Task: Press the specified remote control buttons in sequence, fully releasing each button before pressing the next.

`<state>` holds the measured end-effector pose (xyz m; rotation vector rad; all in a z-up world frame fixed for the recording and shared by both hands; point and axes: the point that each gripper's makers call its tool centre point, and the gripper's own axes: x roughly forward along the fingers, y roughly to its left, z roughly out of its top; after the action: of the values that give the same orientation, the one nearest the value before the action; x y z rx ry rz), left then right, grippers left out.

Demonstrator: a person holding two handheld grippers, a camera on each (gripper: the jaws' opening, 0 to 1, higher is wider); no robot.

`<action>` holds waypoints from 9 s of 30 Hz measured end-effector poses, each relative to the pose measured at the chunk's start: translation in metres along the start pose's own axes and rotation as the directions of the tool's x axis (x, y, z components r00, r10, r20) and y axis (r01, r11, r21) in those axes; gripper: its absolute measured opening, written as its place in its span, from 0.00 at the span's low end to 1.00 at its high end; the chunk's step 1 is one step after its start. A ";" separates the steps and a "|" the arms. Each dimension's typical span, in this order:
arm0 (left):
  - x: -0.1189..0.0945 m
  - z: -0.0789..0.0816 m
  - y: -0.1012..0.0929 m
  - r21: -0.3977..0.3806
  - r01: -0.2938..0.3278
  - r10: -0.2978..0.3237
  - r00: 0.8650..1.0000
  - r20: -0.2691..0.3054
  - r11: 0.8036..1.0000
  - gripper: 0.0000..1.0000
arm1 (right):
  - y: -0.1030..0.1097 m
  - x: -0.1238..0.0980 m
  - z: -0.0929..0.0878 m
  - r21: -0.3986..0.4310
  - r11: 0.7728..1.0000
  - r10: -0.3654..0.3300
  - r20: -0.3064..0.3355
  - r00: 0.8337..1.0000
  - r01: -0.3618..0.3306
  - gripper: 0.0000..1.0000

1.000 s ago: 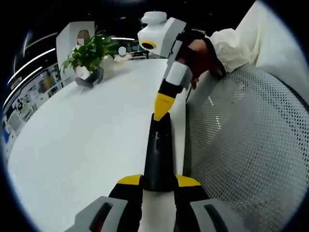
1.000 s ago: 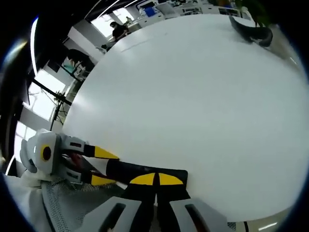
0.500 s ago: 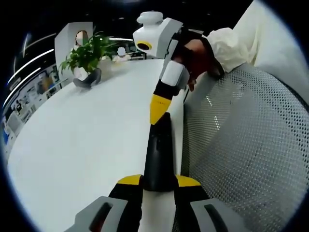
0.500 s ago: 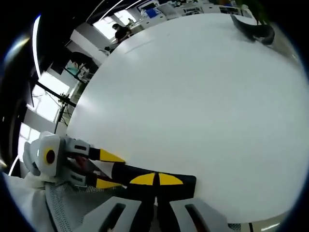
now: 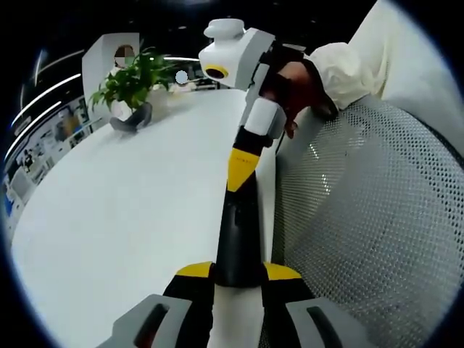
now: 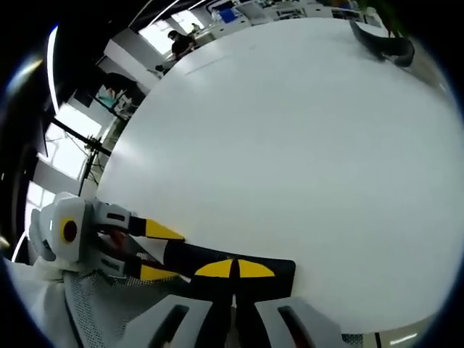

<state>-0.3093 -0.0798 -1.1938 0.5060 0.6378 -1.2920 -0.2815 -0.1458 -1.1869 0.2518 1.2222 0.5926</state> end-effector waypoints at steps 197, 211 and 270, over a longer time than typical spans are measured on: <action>0.000 0.002 0.001 0.001 0.001 -0.001 1.000 0.024 1.000 0.25 | -0.001 -0.005 -0.008 0.008 0.998 -0.066 -0.026 0.997 0.067 0.00; 0.001 0.002 -0.001 0.006 0.002 -0.002 1.000 0.013 1.000 0.25 | 0.000 -0.006 -0.009 -0.012 0.997 -0.080 -0.031 0.996 0.079 0.00; 0.005 0.006 -0.009 0.048 0.031 -0.032 0.999 0.017 0.998 0.25 | 0.011 0.005 -0.005 -0.036 0.999 -0.010 -0.021 1.000 0.009 0.00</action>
<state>-0.3164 -0.0892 -1.1933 0.5251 0.6034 -1.3428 -0.2886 -0.1346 -1.1869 0.2096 1.2312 0.6101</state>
